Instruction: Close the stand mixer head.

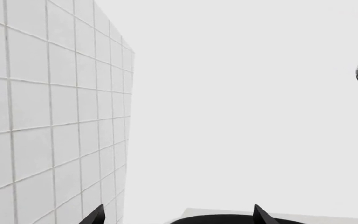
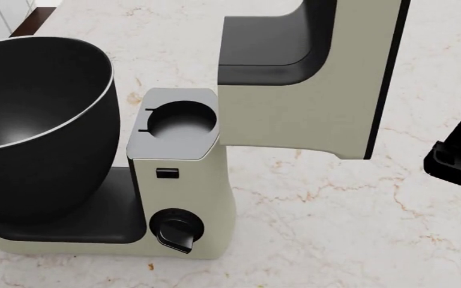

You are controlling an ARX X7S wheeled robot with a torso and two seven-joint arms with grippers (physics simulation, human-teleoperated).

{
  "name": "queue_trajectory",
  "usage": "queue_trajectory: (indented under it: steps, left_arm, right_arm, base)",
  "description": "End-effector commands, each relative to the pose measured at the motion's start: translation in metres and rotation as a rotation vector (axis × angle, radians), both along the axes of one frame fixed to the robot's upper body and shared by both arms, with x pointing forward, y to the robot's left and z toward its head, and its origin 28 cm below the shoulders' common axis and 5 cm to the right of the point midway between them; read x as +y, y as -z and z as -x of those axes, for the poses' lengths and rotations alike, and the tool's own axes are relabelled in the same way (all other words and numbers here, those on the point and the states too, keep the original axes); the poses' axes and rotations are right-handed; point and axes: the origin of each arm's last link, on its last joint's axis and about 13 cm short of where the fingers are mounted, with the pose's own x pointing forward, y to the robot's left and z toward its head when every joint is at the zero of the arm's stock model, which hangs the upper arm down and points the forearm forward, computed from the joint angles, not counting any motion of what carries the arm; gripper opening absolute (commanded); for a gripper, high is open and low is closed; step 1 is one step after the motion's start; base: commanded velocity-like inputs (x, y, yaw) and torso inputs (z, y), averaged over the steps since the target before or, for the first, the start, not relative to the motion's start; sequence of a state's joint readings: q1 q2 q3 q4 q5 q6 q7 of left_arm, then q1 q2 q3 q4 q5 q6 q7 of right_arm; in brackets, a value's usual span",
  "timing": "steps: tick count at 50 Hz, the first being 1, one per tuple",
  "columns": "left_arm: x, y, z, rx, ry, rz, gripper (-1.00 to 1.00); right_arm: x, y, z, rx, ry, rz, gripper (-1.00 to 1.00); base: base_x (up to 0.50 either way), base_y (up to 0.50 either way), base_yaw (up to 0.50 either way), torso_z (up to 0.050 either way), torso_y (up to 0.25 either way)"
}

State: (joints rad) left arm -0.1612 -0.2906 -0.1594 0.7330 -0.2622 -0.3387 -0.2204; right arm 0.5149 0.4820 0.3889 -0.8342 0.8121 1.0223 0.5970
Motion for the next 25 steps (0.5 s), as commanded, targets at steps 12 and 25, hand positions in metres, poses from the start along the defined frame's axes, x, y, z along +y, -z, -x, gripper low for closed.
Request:
queue_trajectory:
  steps: [12, 25]
  left_arm:
    - [0.001, -0.002, 0.005, 0.000, 0.036, -0.014, 1.00]
    - [0.005, -0.009, 0.007, -0.011, 0.028, -0.007, 1.00]
  right_arm:
    - [0.011, -0.051, -0.063, 0.249, -0.078, 0.144, 1.00]
    - [0.056, -0.074, -0.091, 0.352, -0.308, 0.312, 1.00]
  base:
    - [0.00, 0.00, 0.00, 0.000, 0.000]
    - [0.00, 0.00, 0.00, 0.000, 0.000]
